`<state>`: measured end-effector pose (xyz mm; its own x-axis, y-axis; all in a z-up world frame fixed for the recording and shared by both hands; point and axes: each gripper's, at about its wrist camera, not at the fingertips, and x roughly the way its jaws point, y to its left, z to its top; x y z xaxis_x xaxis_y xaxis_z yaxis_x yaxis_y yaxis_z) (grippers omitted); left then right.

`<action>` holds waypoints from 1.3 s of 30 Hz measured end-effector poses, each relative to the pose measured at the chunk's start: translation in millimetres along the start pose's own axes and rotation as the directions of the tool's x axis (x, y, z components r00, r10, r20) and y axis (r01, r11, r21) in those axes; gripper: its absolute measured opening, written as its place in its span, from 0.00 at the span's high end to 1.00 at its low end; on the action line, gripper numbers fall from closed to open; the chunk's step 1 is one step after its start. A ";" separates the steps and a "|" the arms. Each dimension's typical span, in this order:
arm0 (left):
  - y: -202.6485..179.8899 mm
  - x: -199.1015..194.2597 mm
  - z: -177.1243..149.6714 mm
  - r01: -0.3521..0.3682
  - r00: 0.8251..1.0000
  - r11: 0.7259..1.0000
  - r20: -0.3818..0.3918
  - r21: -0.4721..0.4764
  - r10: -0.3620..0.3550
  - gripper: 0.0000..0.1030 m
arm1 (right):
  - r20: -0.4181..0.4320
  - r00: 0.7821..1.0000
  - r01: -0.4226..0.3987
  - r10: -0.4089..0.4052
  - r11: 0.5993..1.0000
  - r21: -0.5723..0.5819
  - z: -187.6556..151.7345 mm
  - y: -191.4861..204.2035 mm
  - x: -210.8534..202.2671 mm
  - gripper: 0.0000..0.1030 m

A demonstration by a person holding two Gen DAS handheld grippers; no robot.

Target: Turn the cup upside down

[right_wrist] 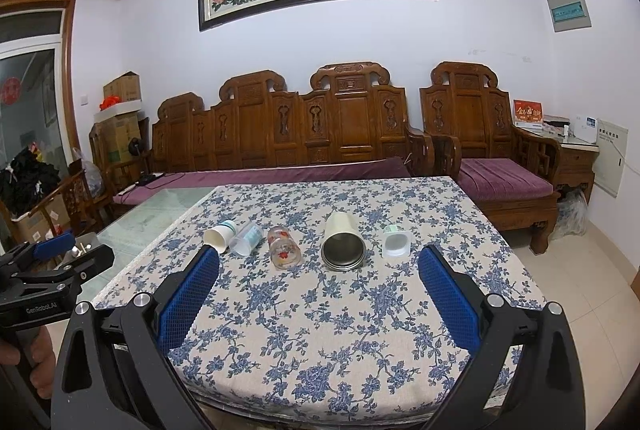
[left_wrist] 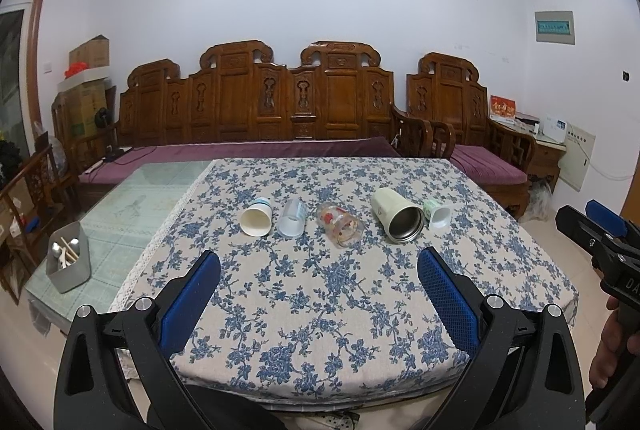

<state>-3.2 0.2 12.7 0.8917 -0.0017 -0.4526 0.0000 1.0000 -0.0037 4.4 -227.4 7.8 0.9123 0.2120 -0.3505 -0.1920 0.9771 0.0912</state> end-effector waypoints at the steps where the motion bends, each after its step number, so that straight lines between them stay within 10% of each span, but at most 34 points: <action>1: 0.1 0.0 0.1 0.000 1.000 1.000 0.000 0.000 0.000 0.08 | 0.000 1.000 0.000 0.000 1.000 0.000 0.2 0.2 -0.2 0.03; 39: -3.8 -1.0 -0.4 0.005 1.000 1.000 -0.005 0.002 -0.005 0.08 | -0.014 1.000 -0.003 0.003 1.000 0.008 -4.1 -0.4 3.5 0.03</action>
<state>-4.4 -3.6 12.8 0.8894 -0.0070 -0.4571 0.0055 1.0000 -0.0045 6.1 -227.0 2.7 0.9067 0.2150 -0.3629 -0.1917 0.9764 0.0997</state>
